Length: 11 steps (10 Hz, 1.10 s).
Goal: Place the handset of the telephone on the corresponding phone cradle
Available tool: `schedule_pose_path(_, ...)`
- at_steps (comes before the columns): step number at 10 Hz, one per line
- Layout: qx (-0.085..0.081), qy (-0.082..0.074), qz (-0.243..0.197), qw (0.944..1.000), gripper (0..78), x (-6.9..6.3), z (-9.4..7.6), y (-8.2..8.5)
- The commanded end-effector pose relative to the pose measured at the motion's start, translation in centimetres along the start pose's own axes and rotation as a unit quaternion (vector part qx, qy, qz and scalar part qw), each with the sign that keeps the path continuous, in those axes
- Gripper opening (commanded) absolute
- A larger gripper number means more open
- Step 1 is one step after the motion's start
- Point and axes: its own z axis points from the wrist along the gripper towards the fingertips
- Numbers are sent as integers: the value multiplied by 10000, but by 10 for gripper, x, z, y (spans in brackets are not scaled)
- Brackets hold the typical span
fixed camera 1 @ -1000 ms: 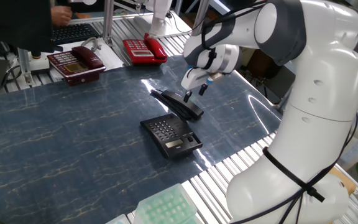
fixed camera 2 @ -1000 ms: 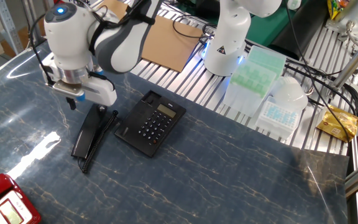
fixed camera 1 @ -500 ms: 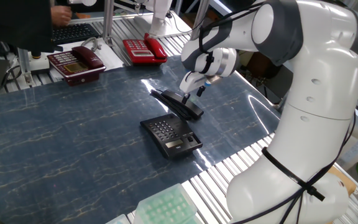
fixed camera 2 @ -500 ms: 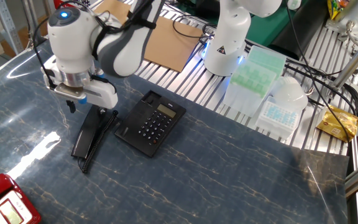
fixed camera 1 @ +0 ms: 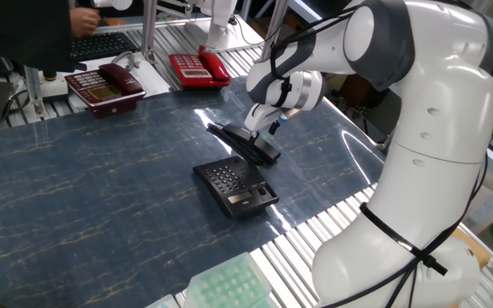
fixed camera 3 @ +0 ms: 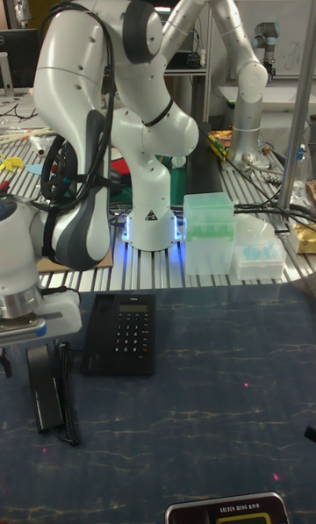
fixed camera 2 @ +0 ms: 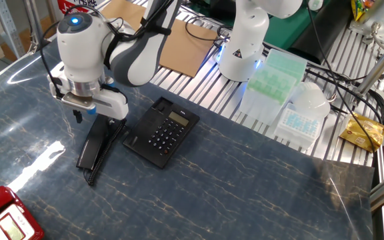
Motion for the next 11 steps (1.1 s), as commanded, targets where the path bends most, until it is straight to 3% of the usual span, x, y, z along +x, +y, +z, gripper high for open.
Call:
schedule_pose_path(1, 29, -24, -7, 10000, 775, -1, 1, 0)
schedule_pose_path(11, 62, -62, 118, 9999, 775, -2, -2, 4)
